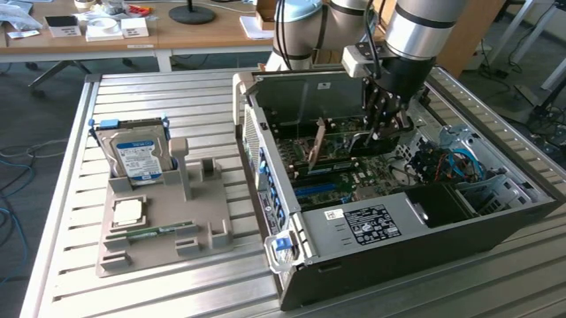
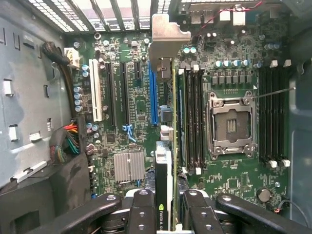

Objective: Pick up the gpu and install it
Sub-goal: 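Insert the gpu into the slot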

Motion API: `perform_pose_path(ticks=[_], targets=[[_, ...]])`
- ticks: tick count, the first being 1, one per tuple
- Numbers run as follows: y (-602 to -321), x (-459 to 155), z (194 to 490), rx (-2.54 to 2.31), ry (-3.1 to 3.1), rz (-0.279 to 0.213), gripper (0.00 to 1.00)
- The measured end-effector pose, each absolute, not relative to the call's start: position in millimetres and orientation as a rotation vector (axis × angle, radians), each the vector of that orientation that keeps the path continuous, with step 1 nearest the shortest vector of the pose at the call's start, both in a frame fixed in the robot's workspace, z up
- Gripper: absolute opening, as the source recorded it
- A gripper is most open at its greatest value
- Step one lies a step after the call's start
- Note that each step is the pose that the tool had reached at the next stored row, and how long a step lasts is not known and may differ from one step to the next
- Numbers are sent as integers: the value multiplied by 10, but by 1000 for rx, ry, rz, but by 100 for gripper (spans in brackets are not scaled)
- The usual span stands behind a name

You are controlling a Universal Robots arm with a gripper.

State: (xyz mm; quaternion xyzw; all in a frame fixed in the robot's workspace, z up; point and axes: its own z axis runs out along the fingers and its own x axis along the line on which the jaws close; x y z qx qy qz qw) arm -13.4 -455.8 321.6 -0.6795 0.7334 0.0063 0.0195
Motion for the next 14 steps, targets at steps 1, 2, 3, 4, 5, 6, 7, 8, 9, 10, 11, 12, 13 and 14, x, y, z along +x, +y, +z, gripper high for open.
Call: perform_pose_path(ticks=[1, 2, 3, 4, 5, 6, 7, 8, 9, 10, 11, 12, 13, 14], targets=[[-4558, -134, 3216, -2114, 2271, 20, 27], [-4558, -134, 3215, -2120, 2266, 20, 27], [-4558, -134, 3214, -2123, 2262, 20, 27], [-4558, -136, 3211, -2124, 2261, 20, 27], [-4557, -139, 3205, -2124, 2261, 20, 27], [-4557, -144, 3199, -2125, 2261, 20, 27], [-4557, -148, 3191, -2126, 2260, 20, 27], [-4556, -152, 3183, -2126, 2260, 20, 27], [-4556, -155, 3175, -2127, 2259, 20, 27], [-4556, -158, 3170, -2127, 2259, 20, 27], [-4556, -158, 3170, -2127, 2259, 20, 27], [-4556, -158, 3171, -2127, 2259, 20, 27], [-4556, -158, 3170, -2127, 2259, 20, 27], [-4556, -158, 3170, -2127, 2259, 20, 27]])
